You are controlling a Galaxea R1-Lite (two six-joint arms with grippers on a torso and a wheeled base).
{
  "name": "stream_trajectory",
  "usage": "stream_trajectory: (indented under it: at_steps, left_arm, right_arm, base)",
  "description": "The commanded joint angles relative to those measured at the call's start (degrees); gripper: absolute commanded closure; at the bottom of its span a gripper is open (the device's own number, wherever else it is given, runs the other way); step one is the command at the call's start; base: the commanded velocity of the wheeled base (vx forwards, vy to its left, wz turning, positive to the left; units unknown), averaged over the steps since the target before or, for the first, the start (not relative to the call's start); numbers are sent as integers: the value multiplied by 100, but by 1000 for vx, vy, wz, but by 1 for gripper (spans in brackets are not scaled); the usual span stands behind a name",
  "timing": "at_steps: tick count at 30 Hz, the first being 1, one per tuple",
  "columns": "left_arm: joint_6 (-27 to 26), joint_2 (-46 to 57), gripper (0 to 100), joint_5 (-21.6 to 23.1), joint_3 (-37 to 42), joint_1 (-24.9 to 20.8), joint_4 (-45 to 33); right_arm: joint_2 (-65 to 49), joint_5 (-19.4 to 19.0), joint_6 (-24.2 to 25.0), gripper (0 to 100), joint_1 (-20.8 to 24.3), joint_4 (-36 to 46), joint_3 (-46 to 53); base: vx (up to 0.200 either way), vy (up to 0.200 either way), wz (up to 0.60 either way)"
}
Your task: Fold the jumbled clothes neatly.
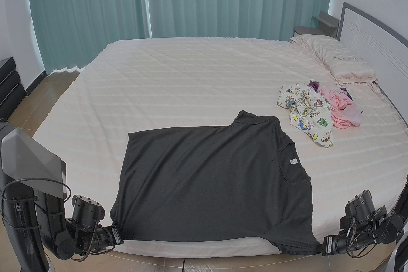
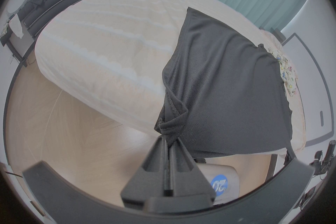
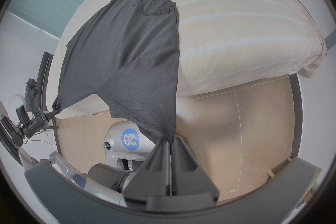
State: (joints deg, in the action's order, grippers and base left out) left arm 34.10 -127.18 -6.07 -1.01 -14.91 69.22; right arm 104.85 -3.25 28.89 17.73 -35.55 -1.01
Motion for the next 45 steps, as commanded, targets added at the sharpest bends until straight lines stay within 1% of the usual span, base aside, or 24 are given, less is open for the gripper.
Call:
stream_trajectory:
  at_steps: [1,3,7,8,9,10,13,17,22,25,26,30,36,40,45]
  left_arm:
    - [-61,449,100,53,75,-109,-330]
    - [-96,484,100,62,75,-126,-515]
    - [-87,669,100,80,75,-390,-1139]
    - [-87,669,100,80,75,-390,-1139]
    - [-87,818,100,80,75,-548,-1464]
    - [-70,906,100,80,75,-610,-1587]
    - [-79,1055,100,80,75,-636,-1798]
    - [-52,1082,100,97,22,-592,-1754]
    - [97,1266,100,159,-189,-425,-1402]
    - [141,1354,100,150,-365,-390,-1402]
    - [150,1381,100,150,-409,-372,-1411]
    - [159,1442,100,132,-751,-249,-1455]
    - [194,1556,100,27,-1059,-144,-1499]
    - [229,1556,100,-8,-1569,-30,-2097]
    - [387,1548,100,-43,-1955,-12,-2457]
  right_arm:
    - [-123,0,-103,100,-6,171,101]
    - [-167,0,-173,100,-15,303,101]
    - [-290,0,-200,100,-32,443,101]
    - [-290,0,-200,100,-32,443,101]
    - [-307,9,-217,100,-32,523,101]
    - [-334,9,-252,100,-32,575,101]
    - [-395,9,-332,100,-41,637,101]
    - [-615,0,-279,100,-50,558,22]
    - [-993,-8,-226,100,-111,549,-409]
    - [-1090,0,-226,100,-111,602,-681]
    - [-1107,0,-217,100,-138,628,-927]
    - [-1011,9,-226,100,-234,637,-1314]
    - [-1011,18,-217,100,-287,637,-1665]
    - [-949,35,-226,100,-357,637,-1991]
    - [-800,62,-226,100,-357,654,-2395]
  base:
    - [0,0,0]
    - [0,0,0]
    - [0,0,0]
    - [0,0,0]
    - [0,0,0]
    - [0,0,0]
    - [0,0,0]
    - [0,0,0]
    - [0,0,0]
    - [0,0,0]
    - [0,0,0]
    - [0,0,0]
    - [0,0,0]
    - [0,0,0]
    - [0,0,0]
